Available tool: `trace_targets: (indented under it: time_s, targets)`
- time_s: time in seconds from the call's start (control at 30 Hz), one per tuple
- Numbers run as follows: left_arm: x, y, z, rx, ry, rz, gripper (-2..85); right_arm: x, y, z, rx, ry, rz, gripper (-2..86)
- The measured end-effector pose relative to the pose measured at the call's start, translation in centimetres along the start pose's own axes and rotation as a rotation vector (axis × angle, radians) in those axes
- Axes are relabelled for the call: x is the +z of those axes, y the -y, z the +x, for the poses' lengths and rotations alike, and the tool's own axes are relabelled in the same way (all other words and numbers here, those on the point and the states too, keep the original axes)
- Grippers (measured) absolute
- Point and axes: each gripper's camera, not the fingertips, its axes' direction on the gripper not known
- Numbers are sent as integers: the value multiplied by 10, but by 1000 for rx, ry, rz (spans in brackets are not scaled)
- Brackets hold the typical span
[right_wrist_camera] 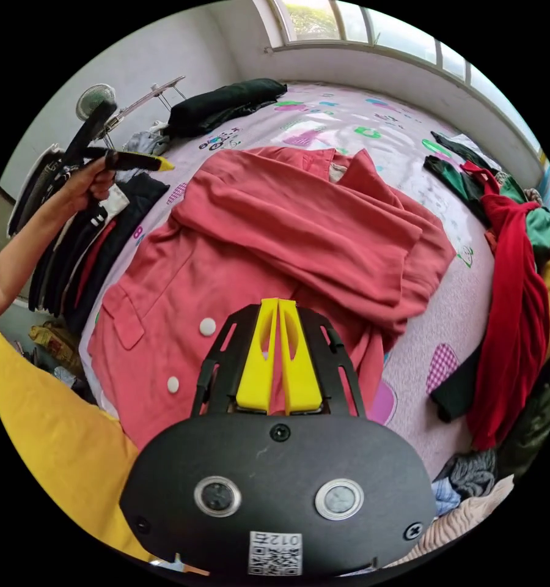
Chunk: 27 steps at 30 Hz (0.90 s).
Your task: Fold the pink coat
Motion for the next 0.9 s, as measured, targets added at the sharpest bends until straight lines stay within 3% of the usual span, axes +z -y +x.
trace_targets:
  time_s: [0.1,0.3,0.4,0.5,0.7,0.9]
  targets:
    - [9,-69,40,60,1,-98,4,-13,-39,-8,51,8,-40,1]
    - [51,-162,55,-71,123,-299,4,-37,-106,-33,134,-3,-76,1]
    - [37,-195,38,-217,55,-226,4,-46,-134,-43,178,-22,-84,0]
    - [5,-229,33,-335,103,-162,5,-57,-156,-54,220,1,-66,0]
    - [-18,-311,77,-294,64,-213,9,-67,-182,-98,177,41,-70,0]
    - [-7,-367,129,-233,230,-257,13,-70,-191,-138,133,65,-90,1]
